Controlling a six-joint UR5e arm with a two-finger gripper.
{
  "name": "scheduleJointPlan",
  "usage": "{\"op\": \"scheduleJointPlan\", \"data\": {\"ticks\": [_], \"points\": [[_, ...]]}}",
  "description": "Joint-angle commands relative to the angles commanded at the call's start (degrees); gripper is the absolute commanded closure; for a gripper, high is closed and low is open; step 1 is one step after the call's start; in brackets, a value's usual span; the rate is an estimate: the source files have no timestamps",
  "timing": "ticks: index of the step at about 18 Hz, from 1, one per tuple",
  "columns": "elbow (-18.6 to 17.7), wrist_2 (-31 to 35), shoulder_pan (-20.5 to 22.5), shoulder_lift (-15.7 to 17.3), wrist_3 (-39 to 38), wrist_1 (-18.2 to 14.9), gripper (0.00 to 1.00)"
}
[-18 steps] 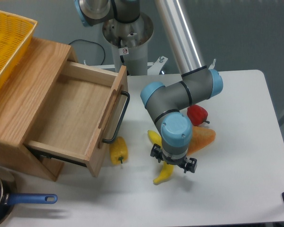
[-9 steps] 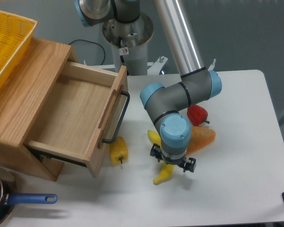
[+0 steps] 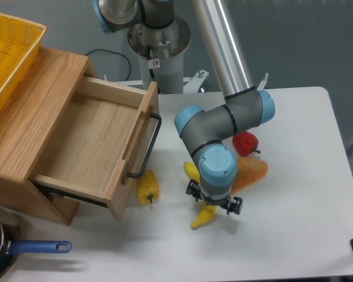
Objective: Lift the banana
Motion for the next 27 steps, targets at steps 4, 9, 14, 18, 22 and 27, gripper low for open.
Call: {"op": "scheduleJointPlan", "data": {"ticks": [4, 9, 14, 18, 22, 27], "points": [[0.0, -0.3, -0.1, 0.1, 0.1, -0.1, 0.10], [-0.1, -0.3, -0.1, 0.2, 0.3, -0.1, 0.32], [-0.3, -0.3, -0.1, 0.3, 0.5, -0.1, 0.40], [-0.3, -0.3, -0.1, 0.4, 0.5, -0.2, 0.49], [-0.2, -0.3, -0.1, 0.4, 0.7, -0.2, 0.57], [0.3, -0.2, -0.2, 0.8, 1.1, -0.3, 0.63]]}}
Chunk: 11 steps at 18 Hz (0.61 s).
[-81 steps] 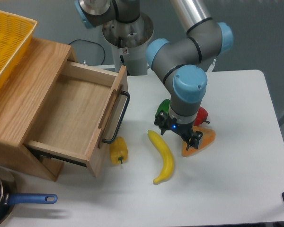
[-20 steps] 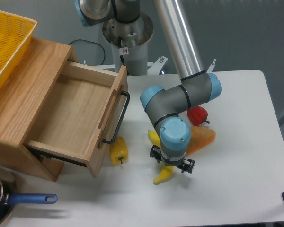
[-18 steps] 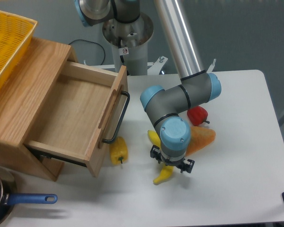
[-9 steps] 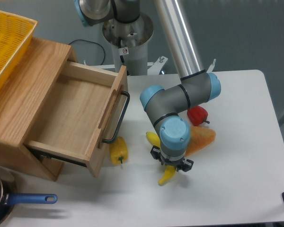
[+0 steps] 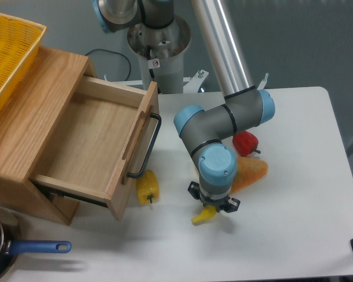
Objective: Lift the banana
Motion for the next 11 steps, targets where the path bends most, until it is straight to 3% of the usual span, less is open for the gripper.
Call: {"op": "scheduleJointPlan", "data": {"ticks": [4, 11], "points": [[-0.3, 0.1, 0.1, 0.0, -0.1, 0.0, 0.72], [2.1, 0.1, -0.3, 1.8, -0.1, -0.6, 0.72]]}}
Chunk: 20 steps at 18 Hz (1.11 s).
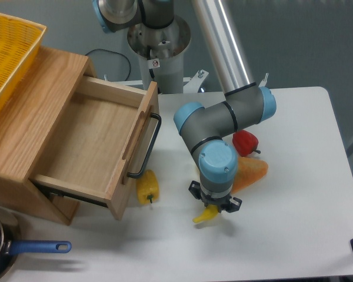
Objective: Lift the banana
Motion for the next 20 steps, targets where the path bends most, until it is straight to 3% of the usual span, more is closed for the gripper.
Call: {"op": "scheduleJointPlan", "data": {"ticks": [3, 5, 12, 20], "points": [[1.8, 0.3, -0.5, 1.0, 0.7, -1.3, 0.72], [2.3, 0.1, -0.5, 2.2, 5.4, -2.4, 0.72], [2.6, -0.3, -0.4, 5.6, 15.6, -3.3, 0.72], [2.7, -1.4, 0.3, 7.0, 20.5, -6.5, 0.72]]}}
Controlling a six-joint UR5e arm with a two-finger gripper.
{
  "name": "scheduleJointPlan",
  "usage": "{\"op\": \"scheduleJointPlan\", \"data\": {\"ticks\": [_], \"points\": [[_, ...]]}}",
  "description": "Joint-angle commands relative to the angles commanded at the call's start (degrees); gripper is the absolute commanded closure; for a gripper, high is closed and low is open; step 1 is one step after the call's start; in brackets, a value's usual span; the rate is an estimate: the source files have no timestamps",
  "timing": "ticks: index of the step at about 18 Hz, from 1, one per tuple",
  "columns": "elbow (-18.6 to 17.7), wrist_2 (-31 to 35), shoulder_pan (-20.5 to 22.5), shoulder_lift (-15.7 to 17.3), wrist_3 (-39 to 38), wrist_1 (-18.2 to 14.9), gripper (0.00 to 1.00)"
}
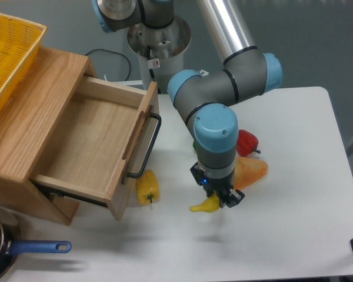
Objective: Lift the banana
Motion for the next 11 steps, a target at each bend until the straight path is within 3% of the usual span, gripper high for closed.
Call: {"op": "scheduleJointPlan", "data": {"ticks": [11], "points": [[-0.6, -1.5, 0.0, 0.1, 4.3, -0.6, 0.72]]}}
